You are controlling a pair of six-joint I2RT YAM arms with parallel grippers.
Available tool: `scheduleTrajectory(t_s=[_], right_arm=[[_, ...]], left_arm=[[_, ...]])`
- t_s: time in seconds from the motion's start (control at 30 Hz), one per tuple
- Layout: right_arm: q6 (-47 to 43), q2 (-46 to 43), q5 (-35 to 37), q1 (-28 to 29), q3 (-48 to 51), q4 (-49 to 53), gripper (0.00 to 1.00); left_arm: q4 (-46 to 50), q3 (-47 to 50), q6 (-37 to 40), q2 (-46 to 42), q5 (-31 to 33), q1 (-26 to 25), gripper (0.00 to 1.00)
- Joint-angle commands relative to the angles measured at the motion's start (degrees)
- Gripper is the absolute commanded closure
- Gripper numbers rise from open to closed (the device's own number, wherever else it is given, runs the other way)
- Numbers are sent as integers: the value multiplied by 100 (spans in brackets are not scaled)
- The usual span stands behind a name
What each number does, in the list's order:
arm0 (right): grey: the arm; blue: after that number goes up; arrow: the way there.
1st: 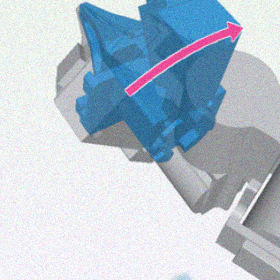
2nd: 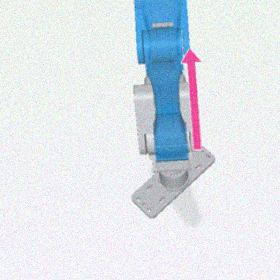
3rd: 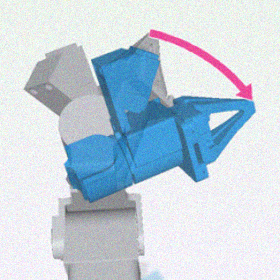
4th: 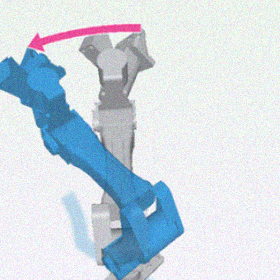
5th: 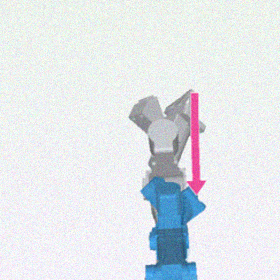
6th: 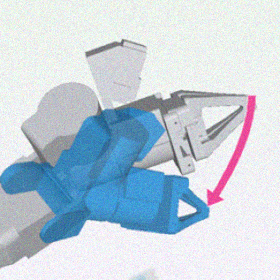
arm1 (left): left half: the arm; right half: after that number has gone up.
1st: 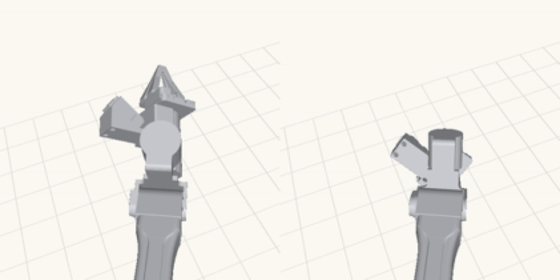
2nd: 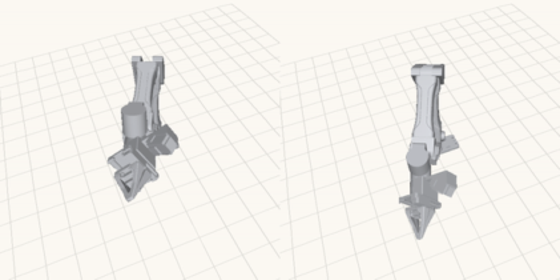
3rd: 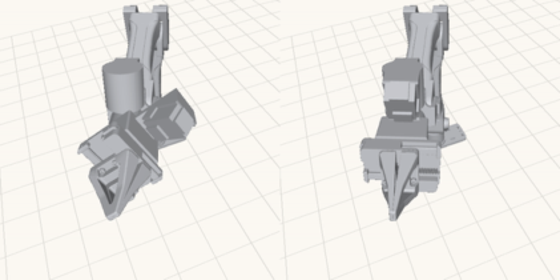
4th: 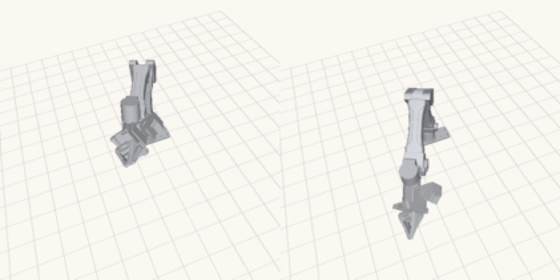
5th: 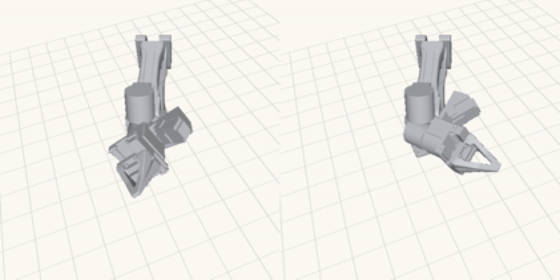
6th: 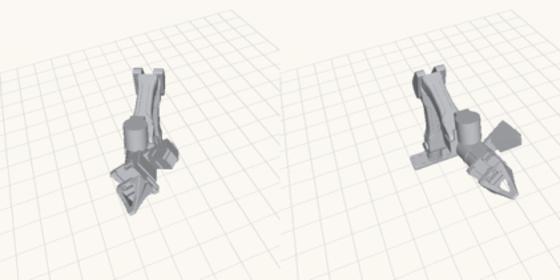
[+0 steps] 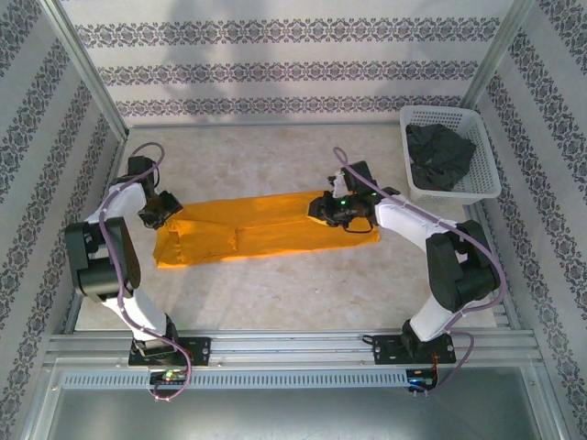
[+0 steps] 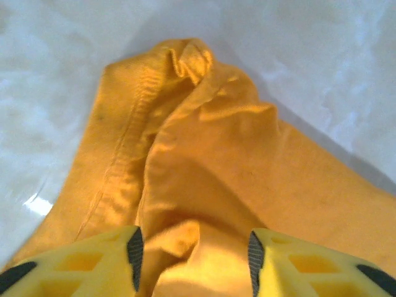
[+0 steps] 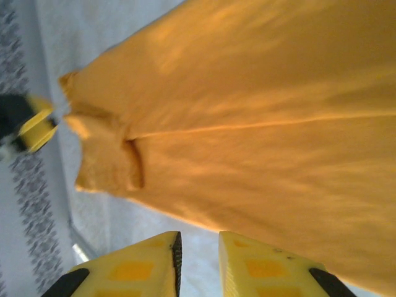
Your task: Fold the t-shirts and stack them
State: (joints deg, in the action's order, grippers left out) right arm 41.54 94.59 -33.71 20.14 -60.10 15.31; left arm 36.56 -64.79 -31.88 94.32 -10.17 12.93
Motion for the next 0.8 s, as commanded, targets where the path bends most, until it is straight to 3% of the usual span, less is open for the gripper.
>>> scheduleTrajectory(t_s=[0.0,0.2,0.37,0.57,0.77], right_arm=[[-507,204,609,-456,-365,700,78],[-1099,1289,1160,-913,-1483,1679,79],[-1370,2064,1677,-959,-2270,2446,78],[-1620,2511,2375,-919,-2609,3280,78],[-1670,2277,3054,-715,-2253,3974,78]], left_arm=[[199,679,-870,-1077,106,-162,58],[-211,2207,-2779,-2267,-691,-875,68],[-888,2821,-3703,-2211,-885,-1427,68],[-1493,2646,-3672,-1014,-825,-1383,68],[-1573,1256,-3181,527,-620,-1211,68]])
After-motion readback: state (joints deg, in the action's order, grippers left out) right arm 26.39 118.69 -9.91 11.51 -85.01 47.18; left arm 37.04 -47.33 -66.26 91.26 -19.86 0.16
